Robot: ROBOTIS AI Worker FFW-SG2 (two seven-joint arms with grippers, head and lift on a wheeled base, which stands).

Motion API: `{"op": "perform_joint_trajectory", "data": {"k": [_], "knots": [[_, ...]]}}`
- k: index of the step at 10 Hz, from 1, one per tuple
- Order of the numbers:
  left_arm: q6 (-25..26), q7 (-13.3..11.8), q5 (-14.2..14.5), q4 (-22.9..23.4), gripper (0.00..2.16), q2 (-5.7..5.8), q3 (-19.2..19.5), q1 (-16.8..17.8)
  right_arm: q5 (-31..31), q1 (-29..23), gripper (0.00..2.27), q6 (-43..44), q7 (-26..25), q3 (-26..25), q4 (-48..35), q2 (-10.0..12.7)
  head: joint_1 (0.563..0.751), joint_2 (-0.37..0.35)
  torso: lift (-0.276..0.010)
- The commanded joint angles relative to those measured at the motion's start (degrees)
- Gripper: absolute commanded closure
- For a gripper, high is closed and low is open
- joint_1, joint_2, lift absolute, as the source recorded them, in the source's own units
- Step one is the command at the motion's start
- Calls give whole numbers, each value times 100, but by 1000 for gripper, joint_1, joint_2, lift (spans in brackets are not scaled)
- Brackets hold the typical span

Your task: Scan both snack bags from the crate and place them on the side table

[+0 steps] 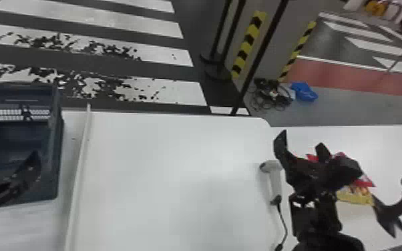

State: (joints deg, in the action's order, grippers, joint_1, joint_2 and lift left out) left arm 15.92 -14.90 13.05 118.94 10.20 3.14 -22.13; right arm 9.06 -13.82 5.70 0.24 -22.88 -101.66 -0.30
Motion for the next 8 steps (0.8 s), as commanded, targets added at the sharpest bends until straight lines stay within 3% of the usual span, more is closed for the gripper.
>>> {"op": "perform_joint_trajectory", "data": {"k": [1, 4, 5, 8], "knots": [[4, 14, -74, 24, 87, -1, -209, -1, -756, -244, 12, 154, -287, 899, -258, 35, 695, -299, -95], [-13, 31, -206, 6, 87, 43, -341, -28, -1530, -728, 9, 418, -806, 2358, -232, 35, 695, -160, -95], [-31, 5, -206, 6, 87, 61, -341, -54, -1600, -798, 9, 418, -911, 2587, -170, 35, 695, -110, -95], [-1068, -145, -329, -205, 87, 131, -314, -248, -1758, -903, 9, 400, -964, 2912, -100, 35, 695, -40, -95]]}}
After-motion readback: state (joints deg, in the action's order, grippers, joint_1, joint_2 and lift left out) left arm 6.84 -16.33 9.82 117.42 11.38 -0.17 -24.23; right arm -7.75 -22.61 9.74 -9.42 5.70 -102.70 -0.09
